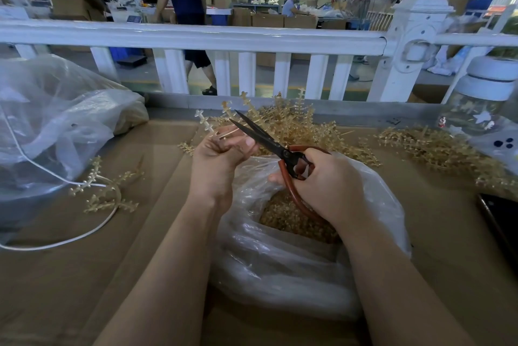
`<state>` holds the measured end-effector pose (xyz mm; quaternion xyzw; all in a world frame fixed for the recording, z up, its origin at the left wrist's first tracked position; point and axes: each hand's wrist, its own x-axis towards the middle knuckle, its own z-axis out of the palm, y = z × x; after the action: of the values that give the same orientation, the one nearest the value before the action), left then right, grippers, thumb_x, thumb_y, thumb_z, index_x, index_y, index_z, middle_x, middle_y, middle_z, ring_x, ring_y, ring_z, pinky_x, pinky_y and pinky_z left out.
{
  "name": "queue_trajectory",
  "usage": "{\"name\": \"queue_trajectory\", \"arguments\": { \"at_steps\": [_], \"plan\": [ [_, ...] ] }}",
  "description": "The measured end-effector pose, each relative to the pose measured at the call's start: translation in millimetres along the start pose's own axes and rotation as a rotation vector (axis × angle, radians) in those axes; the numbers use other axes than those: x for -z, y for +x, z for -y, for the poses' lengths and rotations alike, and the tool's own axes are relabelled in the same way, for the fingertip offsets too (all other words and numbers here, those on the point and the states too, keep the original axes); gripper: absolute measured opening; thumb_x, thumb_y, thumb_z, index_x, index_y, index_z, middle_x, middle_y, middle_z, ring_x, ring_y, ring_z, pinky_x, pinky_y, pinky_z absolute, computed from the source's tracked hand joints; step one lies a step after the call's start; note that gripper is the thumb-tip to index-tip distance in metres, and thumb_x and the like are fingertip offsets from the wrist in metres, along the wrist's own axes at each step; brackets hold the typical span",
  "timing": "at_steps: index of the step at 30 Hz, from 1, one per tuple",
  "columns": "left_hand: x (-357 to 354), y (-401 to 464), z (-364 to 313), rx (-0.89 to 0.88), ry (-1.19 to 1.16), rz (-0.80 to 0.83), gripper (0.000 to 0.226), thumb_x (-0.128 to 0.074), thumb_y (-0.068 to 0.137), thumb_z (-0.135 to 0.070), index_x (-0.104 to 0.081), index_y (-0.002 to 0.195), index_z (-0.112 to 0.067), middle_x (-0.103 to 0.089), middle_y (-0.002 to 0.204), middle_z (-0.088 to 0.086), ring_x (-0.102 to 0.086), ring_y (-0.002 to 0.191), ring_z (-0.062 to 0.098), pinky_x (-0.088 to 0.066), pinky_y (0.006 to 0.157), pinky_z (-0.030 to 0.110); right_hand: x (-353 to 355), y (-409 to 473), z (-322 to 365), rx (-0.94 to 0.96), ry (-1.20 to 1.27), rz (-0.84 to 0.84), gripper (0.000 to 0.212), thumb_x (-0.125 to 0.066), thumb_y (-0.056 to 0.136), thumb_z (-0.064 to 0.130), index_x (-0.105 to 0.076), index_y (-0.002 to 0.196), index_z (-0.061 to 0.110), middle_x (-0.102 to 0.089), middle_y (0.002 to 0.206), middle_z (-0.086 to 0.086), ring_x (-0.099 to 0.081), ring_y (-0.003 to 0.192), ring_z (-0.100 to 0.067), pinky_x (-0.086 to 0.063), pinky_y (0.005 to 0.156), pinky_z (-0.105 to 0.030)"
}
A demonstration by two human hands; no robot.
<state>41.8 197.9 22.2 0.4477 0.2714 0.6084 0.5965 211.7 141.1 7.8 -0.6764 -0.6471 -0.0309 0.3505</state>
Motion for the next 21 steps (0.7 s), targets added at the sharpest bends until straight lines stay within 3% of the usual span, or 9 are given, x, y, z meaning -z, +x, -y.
{"name": "queue_trajectory", "arguments": {
  "at_steps": [3,5,7,9,11,15,21],
  "plan": [
    [2.7,0.8,-0.6,0.063,-0.036,-0.036,0.013,-0.065,0.081,0.007,-0.065,0.092,0.001,-0.069,0.079,0.007,-0.068,0.073,0.011,-0.054,0.067,0.017,-0.7,-1.5,2.7,0.001,0.06,0.018,0.056,-0.057,0.071,0.084,-0.069,0.095,0.035,-0.064,0.073,0.021,-0.06,0.067,0.001,-0.041,0.056,-0.01],
    [6.0,2.1,-1.1,0.144,-0.086,-0.081,0.02,-0.073,0.071,-0.003,-0.067,0.09,-0.004,-0.073,0.079,0.004,-0.071,0.075,0.011,-0.055,0.068,0.018,-1.9,-1.4,4.4,-0.016,0.12,0.012,0.046,-0.06,0.07,0.083,-0.063,0.081,0.038,-0.059,0.062,0.022,-0.058,0.06,0.003,-0.037,0.049,-0.011],
    [7.8,3.0,-0.4,0.221,-0.08,-0.112,0.018,-0.076,0.068,-0.007,-0.07,0.085,-0.009,-0.075,0.078,0.002,-0.072,0.074,0.012,-0.056,0.066,0.018,-3.8,-0.5,4.0,-0.063,0.235,0.009,0.051,-0.061,0.067,0.083,-0.064,0.075,0.033,-0.064,0.062,0.017,-0.062,0.063,0.001,-0.043,0.05,-0.013],
    [6.1,1.7,0.2,0.265,-0.042,-0.096,0.015,-0.076,0.068,-0.006,-0.074,0.081,-0.014,-0.075,0.076,0.001,-0.072,0.072,0.01,-0.055,0.063,0.017,-4.6,1.5,3.3,-0.126,0.381,0.022,0.055,-0.065,0.065,0.08,-0.072,0.081,0.028,-0.071,0.071,0.014,-0.066,0.069,-0.002,-0.057,0.061,-0.026],
    [3.5,0.3,0.4,0.298,-0.017,-0.059,0.019,-0.078,0.061,-0.009,-0.077,0.079,-0.015,-0.075,0.078,0.002,-0.072,0.071,0.011,-0.054,0.06,0.017,-5.1,3.4,4.1,-0.185,0.49,0.04,0.05,-0.071,0.066,0.072,-0.074,0.082,0.025,-0.074,0.075,0.012,-0.069,0.07,-0.005,-0.06,0.066,-0.031],
    [-2.0,-4.4,-0.5,0.329,0.095,0.045,0.015,-0.081,0.056,-0.016,-0.08,0.069,-0.022,-0.075,0.078,0.001,-0.071,0.072,0.01,-0.049,0.061,0.018,-8.5,7.2,4.8,-0.231,0.646,0.051,0.019,-0.082,0.079,0.042,-0.073,0.077,0.026,-0.072,0.068,0.012,-0.066,0.06,-0.002,-0.05,0.054,-0.015],
    [-6.2,-8.0,0.9,0.34,0.144,0.119,0.015,-0.08,0.056,-0.018,-0.08,0.07,-0.022,-0.07,0.068,-0.005,-0.058,0.063,0.005,-0.04,0.059,0.018,-9.6,8.5,5.9,-0.256,0.701,0.077,0.013,-0.081,0.084,0.031,-0.073,0.079,0.022,-0.071,0.065,0.006,-0.063,0.054,-0.003,-0.053,0.055,-0.019]
  ]
}}
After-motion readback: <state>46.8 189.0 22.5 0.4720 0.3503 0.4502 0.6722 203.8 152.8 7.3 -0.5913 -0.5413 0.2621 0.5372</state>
